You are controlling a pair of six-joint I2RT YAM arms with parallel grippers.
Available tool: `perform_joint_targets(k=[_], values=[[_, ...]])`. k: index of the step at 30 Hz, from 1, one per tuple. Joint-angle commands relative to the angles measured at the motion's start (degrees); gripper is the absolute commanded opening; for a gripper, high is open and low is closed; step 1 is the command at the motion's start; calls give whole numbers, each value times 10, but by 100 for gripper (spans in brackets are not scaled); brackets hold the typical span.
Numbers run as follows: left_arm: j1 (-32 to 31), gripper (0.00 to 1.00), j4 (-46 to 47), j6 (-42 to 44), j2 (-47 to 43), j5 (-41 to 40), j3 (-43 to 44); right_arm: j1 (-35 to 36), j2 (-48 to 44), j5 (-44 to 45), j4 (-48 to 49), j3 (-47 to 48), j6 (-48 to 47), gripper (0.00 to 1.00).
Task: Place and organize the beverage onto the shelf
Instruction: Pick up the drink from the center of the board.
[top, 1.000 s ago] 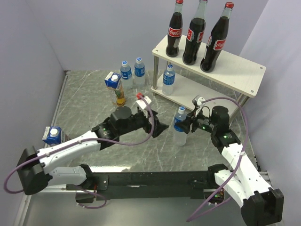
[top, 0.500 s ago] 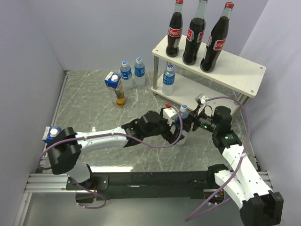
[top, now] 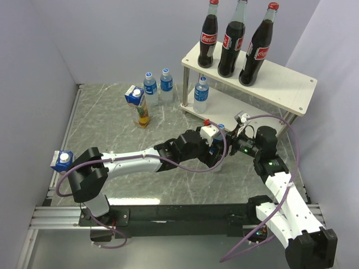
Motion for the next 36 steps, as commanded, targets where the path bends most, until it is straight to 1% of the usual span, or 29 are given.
perform_joint_targets(k=[1,4,5,7,8,10,11,12,13,14,15,16,17,19,22,28,36], values=[[-1,83,13,-4,4,-35,38,2,-16,-40,78,39,20,3],[-1,75,15,-4,7,-29,39,3,-14,-50,80,39,24,5],[-1,67,15,-4,7,-27,40,1,-14,-53,80,39,25,6],[-1,56,20,1,6,-15,40,1,-12,-58,78,42,26,9],[-2,46,22,2,3,-11,38,1,-9,-60,77,42,27,15],[-1,35,34,5,-2,-6,30,1,-7,-65,74,44,27,23],[-1,23,38,6,-9,-5,25,1,-6,-66,74,44,27,30],[-1,18,43,9,-13,-5,14,1,-5,-67,73,44,27,33],[-1,15,53,11,-17,-5,9,1,-3,-69,71,44,27,41],[-1,8,59,11,-24,-5,2,1,-1,-72,70,44,27,43],[-1,6,65,15,-28,-5,-11,1,-1,-74,69,45,27,46],[-1,4,70,16,-31,-5,-16,0,2,-79,69,46,29,53],[-1,2,80,20,-37,-1,-22,1,4,-80,68,46,31,56],[-1,0,90,24,-41,0,-38,1,8,-91,64,49,33,62],[-1,0,106,31,-47,5,-55,1,22,-104,58,52,38,69],[0,0,137,40,-54,8,-83,1,36,-111,50,60,45,72],[-1,0,145,52,-55,20,-95,1,42,-116,55,60,60,72]])
